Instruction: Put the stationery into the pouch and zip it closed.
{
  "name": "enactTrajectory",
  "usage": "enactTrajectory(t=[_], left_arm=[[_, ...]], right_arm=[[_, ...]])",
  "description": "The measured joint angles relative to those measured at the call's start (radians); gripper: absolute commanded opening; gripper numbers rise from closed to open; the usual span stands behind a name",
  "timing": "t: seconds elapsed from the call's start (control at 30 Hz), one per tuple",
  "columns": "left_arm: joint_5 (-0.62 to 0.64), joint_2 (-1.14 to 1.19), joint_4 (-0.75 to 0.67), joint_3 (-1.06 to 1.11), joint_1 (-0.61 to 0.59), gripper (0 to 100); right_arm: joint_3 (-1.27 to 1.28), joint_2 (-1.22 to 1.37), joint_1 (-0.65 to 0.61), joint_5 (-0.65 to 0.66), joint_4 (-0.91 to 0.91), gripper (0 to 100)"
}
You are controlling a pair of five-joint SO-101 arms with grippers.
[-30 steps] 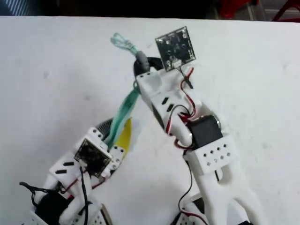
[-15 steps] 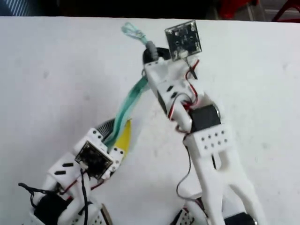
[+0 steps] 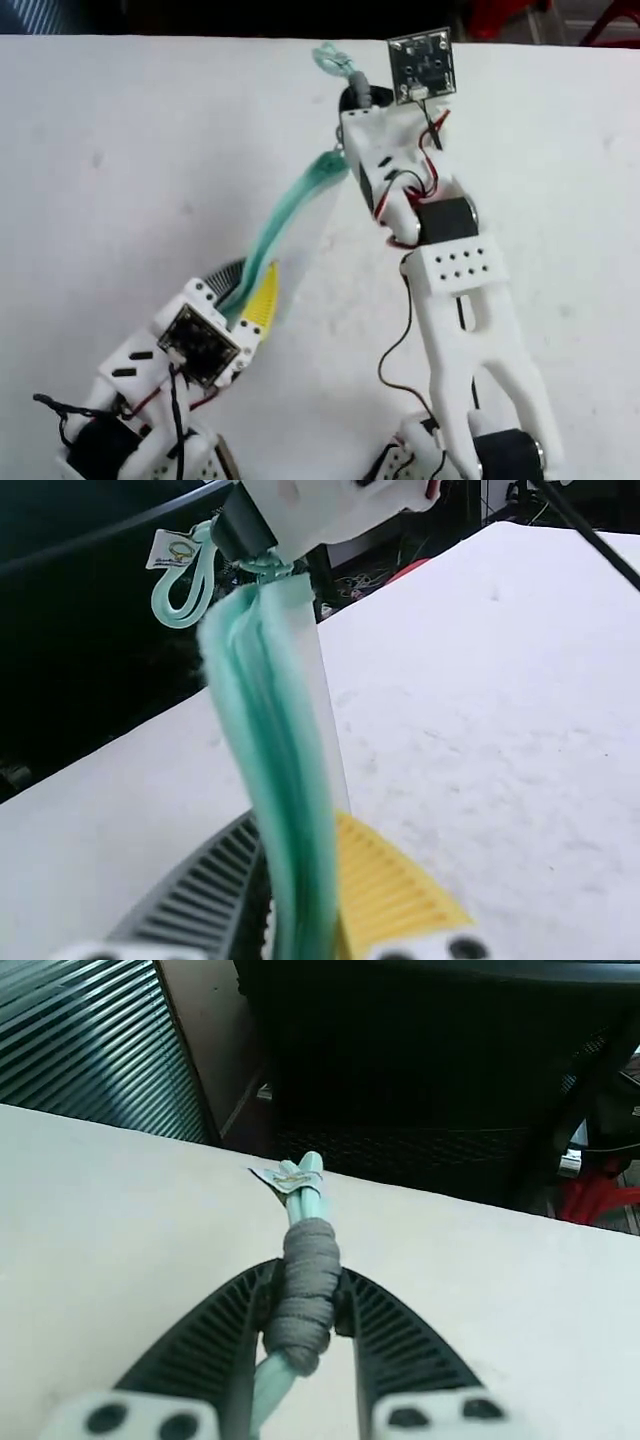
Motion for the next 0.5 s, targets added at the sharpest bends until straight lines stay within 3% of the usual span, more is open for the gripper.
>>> enactTrajectory(t=[0.5], left_arm=[[0.0,0.011,0.0,-0.008,0.002,2]], right_arm=[[0.0,0.054,0.041,0.058,-0.046,1.9]])
